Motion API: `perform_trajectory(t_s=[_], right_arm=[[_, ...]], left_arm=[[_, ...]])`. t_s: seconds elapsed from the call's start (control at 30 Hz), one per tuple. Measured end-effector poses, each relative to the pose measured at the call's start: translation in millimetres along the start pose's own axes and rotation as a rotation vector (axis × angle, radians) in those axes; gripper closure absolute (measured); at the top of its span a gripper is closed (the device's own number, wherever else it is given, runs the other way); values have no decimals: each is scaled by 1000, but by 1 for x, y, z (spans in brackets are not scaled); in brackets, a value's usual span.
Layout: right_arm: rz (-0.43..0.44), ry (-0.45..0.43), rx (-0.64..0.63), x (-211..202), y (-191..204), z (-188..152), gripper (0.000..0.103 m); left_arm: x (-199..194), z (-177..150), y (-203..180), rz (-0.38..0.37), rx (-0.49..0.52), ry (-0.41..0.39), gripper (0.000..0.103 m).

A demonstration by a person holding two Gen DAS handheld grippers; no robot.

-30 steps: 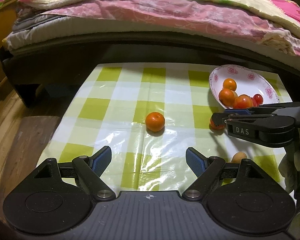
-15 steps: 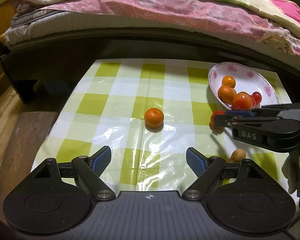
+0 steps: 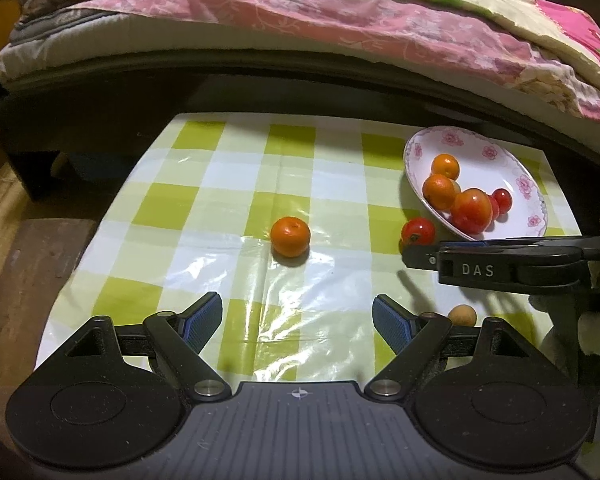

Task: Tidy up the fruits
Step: 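Move the left gripper to another tangerine while the right approaches a cherry tomato, then close the left gripper on the tangerine while the right grips the cherry tomato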

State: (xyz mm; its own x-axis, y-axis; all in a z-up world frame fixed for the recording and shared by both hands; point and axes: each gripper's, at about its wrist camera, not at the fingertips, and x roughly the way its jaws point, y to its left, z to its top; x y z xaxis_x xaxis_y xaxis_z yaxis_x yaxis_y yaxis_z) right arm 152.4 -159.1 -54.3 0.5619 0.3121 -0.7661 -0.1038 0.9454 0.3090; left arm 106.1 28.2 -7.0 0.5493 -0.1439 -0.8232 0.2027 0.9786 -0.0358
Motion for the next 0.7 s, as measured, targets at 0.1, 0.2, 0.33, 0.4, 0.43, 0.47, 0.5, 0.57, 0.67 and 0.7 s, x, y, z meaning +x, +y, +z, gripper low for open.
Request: perform_trajectory(t_s=[0.1,0.2,0.33,0.4,0.43,0.47,0.5,0.57,0.67,0.7], right_arm=[[6,-13,-1,3,7,1,58],[19,-25,44,4,9,2,54],[-4,-31,157,4,5,4,54],[-20,-44,256,4,2,3,55],[-33,-53,290,5,2,1,55],[-49,-66,310,5,4,0,55],[-64,-79,317,7,6,-1,56],[-98,-85,306,10,13,-1,57],[-165,-60,220,13,22,3,70],[-163,-46,194,13,22,3,70]], left_arm=[[2,0,3,3,-9,5,16],[3,-2,8,2,-22,11,16],[2,-7,17,-7,-40,22,16],[0,-10,21,-15,-52,26,16],[-1,-11,24,-22,-59,26,16],[-3,-12,26,-29,-66,23,16],[-5,-12,28,-35,-73,22,16],[-8,-12,32,-47,-82,15,16],[-13,-7,33,-47,-82,-8,16],[-14,-5,33,-45,-82,-17,16]])
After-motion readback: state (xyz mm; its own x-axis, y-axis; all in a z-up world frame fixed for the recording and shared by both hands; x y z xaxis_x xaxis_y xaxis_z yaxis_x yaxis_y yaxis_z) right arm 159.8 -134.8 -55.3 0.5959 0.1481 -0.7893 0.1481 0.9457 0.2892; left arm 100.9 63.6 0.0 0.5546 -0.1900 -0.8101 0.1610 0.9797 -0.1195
